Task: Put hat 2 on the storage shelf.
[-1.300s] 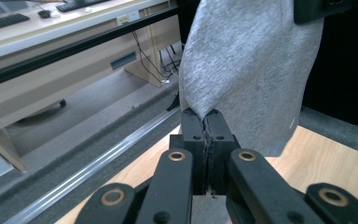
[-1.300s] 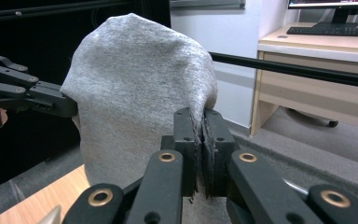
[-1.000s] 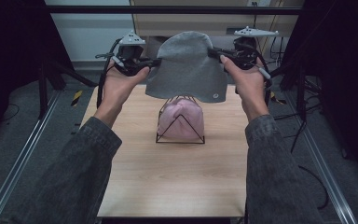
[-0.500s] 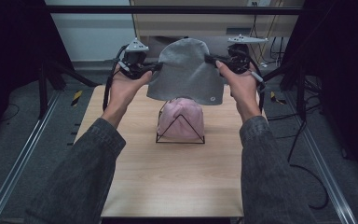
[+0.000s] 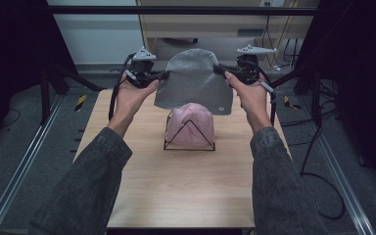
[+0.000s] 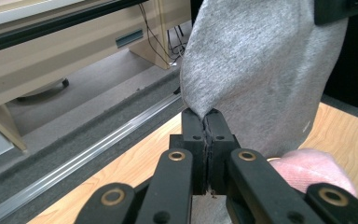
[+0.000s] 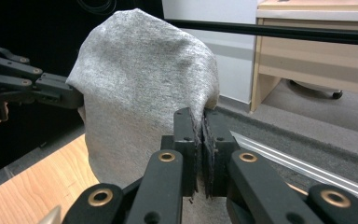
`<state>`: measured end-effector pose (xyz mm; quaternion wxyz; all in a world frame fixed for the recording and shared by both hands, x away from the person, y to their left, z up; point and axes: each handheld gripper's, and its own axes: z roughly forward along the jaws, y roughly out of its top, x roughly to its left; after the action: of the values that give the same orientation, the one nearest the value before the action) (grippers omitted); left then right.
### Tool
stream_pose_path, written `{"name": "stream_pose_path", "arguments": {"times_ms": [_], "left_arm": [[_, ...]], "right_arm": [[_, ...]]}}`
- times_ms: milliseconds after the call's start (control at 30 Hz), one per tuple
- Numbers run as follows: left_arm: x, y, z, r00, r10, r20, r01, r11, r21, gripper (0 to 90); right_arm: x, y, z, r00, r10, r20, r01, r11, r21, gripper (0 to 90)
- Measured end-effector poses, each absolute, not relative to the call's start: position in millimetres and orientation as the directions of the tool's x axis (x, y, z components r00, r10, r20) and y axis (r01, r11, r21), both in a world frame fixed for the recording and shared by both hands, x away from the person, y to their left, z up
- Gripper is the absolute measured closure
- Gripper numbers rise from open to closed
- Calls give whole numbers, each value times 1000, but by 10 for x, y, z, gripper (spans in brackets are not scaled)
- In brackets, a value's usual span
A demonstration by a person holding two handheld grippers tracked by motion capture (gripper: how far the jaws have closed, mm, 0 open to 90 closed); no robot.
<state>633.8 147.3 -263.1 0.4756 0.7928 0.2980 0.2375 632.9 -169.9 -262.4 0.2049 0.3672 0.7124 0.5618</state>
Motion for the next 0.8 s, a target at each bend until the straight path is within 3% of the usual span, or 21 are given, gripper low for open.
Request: {"name": "stream_pose_path", "arguments": {"times_ms": [367, 800], "left_arm": [[6340, 1601, -2528, 689, 715, 118, 232, -373, 899, 890], [6346, 1535, -2785, 710, 697, 98, 263, -391, 882, 889]], "right_arm": [[6323, -1589, -2683, -665, 735, 135, 294, 92, 951, 860], [6354, -1614, -2847, -647, 752, 124, 329, 129, 936, 860]]}}
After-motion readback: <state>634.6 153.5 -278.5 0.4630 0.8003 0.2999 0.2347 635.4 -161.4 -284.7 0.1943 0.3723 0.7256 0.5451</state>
